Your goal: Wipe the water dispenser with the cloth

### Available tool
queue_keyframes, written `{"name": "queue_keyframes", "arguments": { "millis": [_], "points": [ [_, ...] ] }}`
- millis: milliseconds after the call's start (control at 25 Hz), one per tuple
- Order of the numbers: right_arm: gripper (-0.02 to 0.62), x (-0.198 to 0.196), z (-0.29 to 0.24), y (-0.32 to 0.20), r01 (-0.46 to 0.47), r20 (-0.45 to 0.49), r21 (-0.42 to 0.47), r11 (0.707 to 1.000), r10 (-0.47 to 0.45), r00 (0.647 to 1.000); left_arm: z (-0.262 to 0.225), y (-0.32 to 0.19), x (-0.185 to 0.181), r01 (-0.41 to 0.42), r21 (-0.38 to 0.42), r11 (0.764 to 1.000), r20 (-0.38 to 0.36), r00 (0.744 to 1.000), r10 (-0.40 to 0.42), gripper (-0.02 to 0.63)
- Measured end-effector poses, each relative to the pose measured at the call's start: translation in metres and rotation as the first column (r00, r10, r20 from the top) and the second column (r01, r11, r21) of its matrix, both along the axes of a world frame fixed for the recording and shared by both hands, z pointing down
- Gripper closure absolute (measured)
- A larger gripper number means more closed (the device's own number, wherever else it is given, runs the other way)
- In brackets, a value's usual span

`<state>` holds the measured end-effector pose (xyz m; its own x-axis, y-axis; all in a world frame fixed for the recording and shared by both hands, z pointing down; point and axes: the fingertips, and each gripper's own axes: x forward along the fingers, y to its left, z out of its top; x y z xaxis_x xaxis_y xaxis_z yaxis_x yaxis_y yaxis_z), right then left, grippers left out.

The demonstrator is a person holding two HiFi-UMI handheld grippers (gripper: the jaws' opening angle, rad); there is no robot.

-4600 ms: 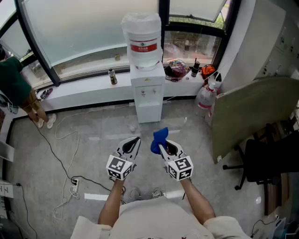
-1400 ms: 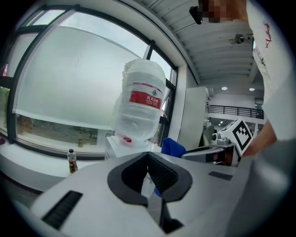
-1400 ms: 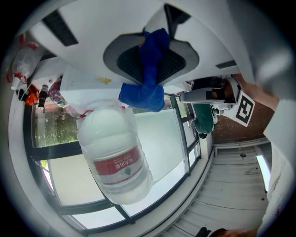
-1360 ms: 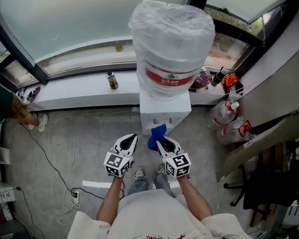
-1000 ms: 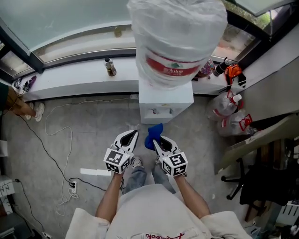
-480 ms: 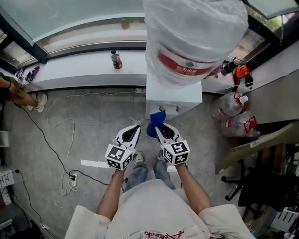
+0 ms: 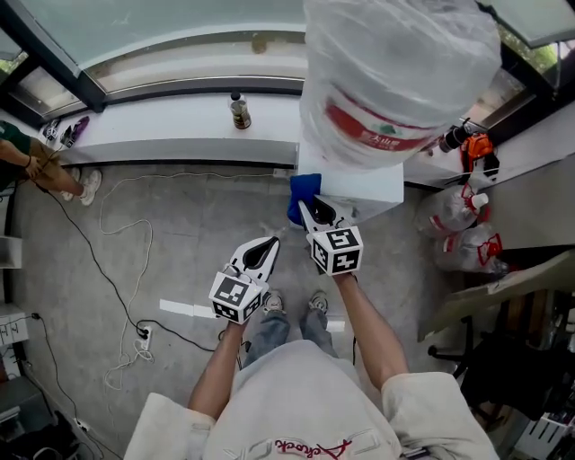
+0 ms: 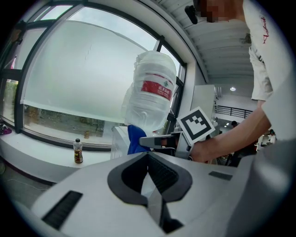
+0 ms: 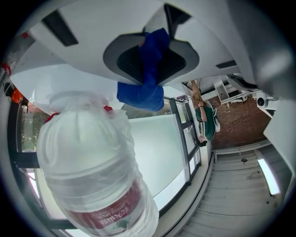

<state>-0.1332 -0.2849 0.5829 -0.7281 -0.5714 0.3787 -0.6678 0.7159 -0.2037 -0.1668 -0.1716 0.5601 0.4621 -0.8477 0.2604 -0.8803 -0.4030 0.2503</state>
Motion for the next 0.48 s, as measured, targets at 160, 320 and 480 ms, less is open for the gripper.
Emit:
{"name": "queue_keyframes", "arguments": {
  "millis": [160, 320, 480],
  "points": [
    [0.503, -0.003, 0.003, -0.006, -0.004, -0.015, -0.008, 1.000, 0.004, 1.000, -0.004, -0.001, -0.003, 0.004, 0.005, 1.000, 0.000, 1.000, -0.004, 0.595],
    [0.503, 0.011, 0.008, -0.011, -0.037, -0.030, -0.019, 0.999, 0.036, 0.999, -0.004, -0.004, -0.003, 0.002, 0.007, 1.000, 0.001, 1.000, -0.002, 0.595],
    [0.503, 0.038, 0.009, -0.019, -0.090, -0.039, -0.014, 0.996, 0.089, 0.995, -0.004, -0.010, 0.009, -0.027, 0.007, 1.000, -0.002, 1.000, 0.027, 0.595]
  ]
}}
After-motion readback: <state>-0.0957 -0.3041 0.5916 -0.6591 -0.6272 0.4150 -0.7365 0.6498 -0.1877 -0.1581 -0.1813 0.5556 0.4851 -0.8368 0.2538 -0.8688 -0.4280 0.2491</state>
